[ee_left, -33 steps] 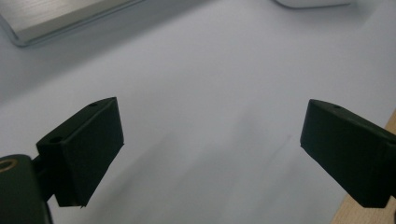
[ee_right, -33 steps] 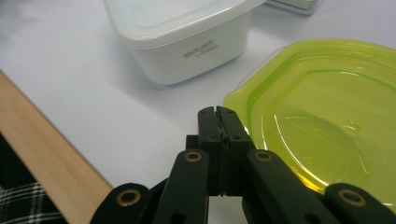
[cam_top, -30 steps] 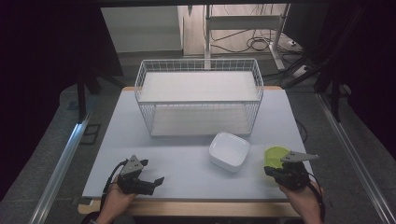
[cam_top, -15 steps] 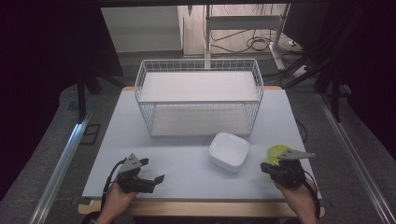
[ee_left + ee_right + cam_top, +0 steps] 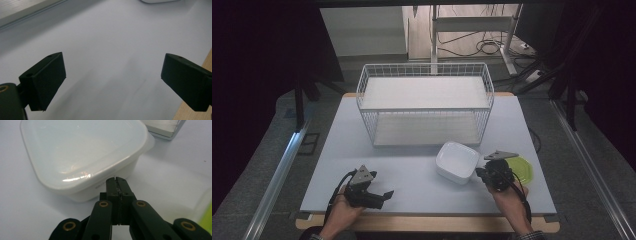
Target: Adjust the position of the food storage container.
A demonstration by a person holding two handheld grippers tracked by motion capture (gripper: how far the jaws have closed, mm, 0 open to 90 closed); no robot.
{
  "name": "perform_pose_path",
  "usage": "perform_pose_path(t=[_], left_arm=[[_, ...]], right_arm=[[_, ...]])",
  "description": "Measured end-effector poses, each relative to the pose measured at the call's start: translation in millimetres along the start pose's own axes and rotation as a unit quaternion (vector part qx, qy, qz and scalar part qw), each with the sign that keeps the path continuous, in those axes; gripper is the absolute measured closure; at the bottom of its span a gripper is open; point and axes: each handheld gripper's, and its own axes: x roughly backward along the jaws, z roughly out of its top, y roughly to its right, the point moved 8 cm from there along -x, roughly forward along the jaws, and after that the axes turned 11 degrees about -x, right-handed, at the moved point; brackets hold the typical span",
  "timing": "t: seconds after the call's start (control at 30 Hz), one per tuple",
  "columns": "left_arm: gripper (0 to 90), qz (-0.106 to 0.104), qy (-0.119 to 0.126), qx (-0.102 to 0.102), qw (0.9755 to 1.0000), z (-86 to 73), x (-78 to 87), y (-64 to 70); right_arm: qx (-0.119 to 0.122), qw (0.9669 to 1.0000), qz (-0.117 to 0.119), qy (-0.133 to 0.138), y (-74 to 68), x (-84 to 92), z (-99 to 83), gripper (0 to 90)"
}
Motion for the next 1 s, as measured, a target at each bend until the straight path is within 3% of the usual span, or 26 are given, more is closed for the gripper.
perform_pose_path(t=[0.17, 0.3, 0.33, 0.43, 0.6, 0.63, 0.67, 0.8, 0.93, 0.97, 1.0], left_arm=[[3.6, -0.018, 0.007, 0.011, 0.9997, 4.6, -1.0, 0.6], [7.4, -0.012, -0.006, 0.004, 0.9999, 6.9, -7.3, -3.5], [9.8, -0.006, -0.010, -0.006, 0.9999, 11.2, -11.5, -7.5], [18.6, 0.001, -0.011, -0.010, 0.9999, 20.6, -20.1, -17.2], [43.1, -0.003, -0.025, -0.010, 0.9996, 32.5, -34.7, -30.1], [43.1, -0.003, -0.026, -0.011, 0.9996, 37.6, -39.9, -34.6], [53.8, 0.002, -0.021, -0.016, 0.9996, 46.8, -47.9, -41.2], [69.6, 0.001, -0.009, -0.013, 0.9999, 61.6, -61.0, -48.3], [78.5, 0.003, -0.002, -0.014, 0.9999, 75.7, -76.2, -54.7], [80.0, 0.003, 0.004, 0.000, 1.0000, 82.0, -84.3, -56.7], [81.2, 0.003, 0.004, 0.000, 1.0000, 82.0, -84.3, -56.7]], right_arm=[[0.004, 1.0000, -0.001, -0.002, -6.8, -9.9, 7.5, 90.0], [0.003, 1.0000, 0.001, -0.004, -9.3, -16.7, 12.9, 89.9], [0.000, 1.0000, 0.001, -0.004, -9.6, -18.5, 14.3, 90.0], [-0.004, 1.0000, 0.001, -0.004, -10.3, -23.9, 17.8, 90.0], [-0.005, 1.0000, 0.004, -0.004, -13.2, -31.3, 22.9, 89.9], [-0.004, 1.0000, 0.005, -0.004, -13.9, -32.6, 23.8, 89.9], [-0.004, 0.9999, 0.009, -0.004, -16.4, -36.6, 26.4, 89.9], [-0.006, 0.9997, 0.021, -0.005, -23.1, -45.2, 30.1, 89.8], [-0.003, 0.9995, 0.030, -0.006, -28.6, -50.5, 33.1, 89.7], [-0.003, 0.9996, 0.028, -0.004, -30.6, -54.1, 36.2, 89.7], [-0.003, 0.9996, 0.028, -0.004, -30.6, -54.1, 36.2, 89.7]])
